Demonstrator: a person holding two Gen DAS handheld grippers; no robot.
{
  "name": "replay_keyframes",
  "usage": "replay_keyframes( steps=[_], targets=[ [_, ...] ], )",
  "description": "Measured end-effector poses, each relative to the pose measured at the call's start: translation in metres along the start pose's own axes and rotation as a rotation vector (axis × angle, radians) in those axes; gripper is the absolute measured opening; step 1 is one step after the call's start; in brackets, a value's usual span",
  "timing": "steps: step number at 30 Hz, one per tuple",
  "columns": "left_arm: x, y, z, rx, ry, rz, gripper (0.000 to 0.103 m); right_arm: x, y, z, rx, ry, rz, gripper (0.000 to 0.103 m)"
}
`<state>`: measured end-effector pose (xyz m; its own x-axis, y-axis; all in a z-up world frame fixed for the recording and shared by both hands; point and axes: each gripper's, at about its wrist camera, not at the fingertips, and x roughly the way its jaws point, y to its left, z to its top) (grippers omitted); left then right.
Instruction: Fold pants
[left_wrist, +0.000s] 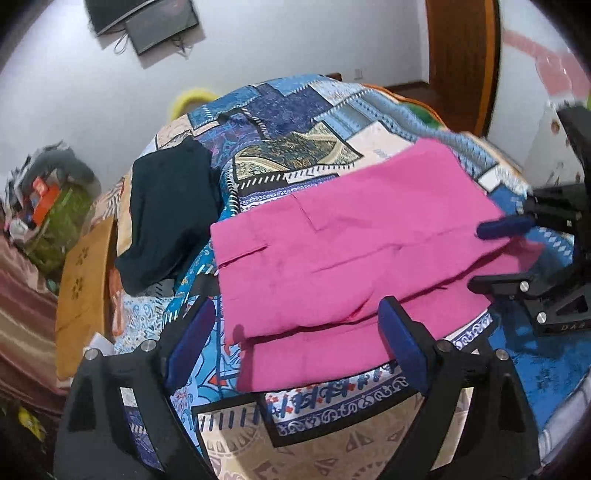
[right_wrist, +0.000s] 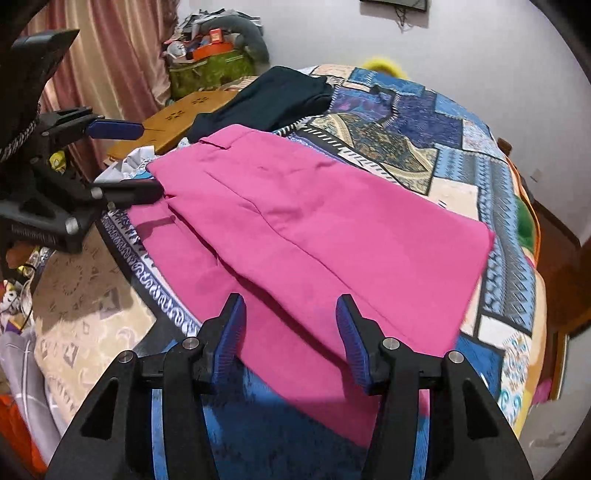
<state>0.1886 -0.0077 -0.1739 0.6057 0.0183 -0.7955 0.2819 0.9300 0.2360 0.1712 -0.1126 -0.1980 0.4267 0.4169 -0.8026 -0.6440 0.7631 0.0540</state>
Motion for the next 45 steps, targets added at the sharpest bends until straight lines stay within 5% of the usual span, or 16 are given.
replay_keyframes(
  steps=[4, 9, 15, 18, 21, 27, 30, 36, 45],
  targets=[
    [0.006, -0.010, 0.000, 0.038, 0.009, -0.024, 0.090, 0.005, -0.004, 0.006, 0.011, -0.003, 0.029, 0.046],
    [0.017, -0.025, 0.001, 0.113, 0.022, -0.018, 0.090, 0.012, -0.009, 0.013, 0.056, 0.022, 0.102, 0.030],
    [0.029, -0.017, 0.005, 0.049, 0.062, -0.097, 0.091, 0.013, -0.012, 0.016, 0.010, 0.027, 0.039, 0.028],
    [0.031, -0.013, 0.006, 0.033, 0.078, -0.128, 0.090, 0.014, -0.014, 0.017, 0.015, 0.022, 0.030, 0.013],
    [0.022, -0.014, 0.011, 0.058, 0.035, -0.080, 0.060, 0.011, -0.021, 0.018, 0.072, -0.015, 0.061, 0.007],
    [0.032, -0.020, 0.017, 0.138, 0.042, -0.056, 0.056, -0.008, -0.021, 0.026, 0.104, -0.110, 0.074, 0.005],
    [0.037, -0.027, 0.019, 0.163, 0.022, 0.068, 0.016, -0.015, -0.018, 0.028, 0.089, -0.133, 0.076, 0.004],
    [0.017, -0.026, 0.018, 0.141, -0.041, 0.054, 0.013, -0.022, -0.019, 0.018, 0.092, -0.137, 0.094, 0.004],
    [0.019, -0.044, -0.002, 0.175, 0.022, 0.040, 0.015, -0.013, -0.012, -0.008, 0.087, -0.070, 0.084, 0.007]
  ],
)
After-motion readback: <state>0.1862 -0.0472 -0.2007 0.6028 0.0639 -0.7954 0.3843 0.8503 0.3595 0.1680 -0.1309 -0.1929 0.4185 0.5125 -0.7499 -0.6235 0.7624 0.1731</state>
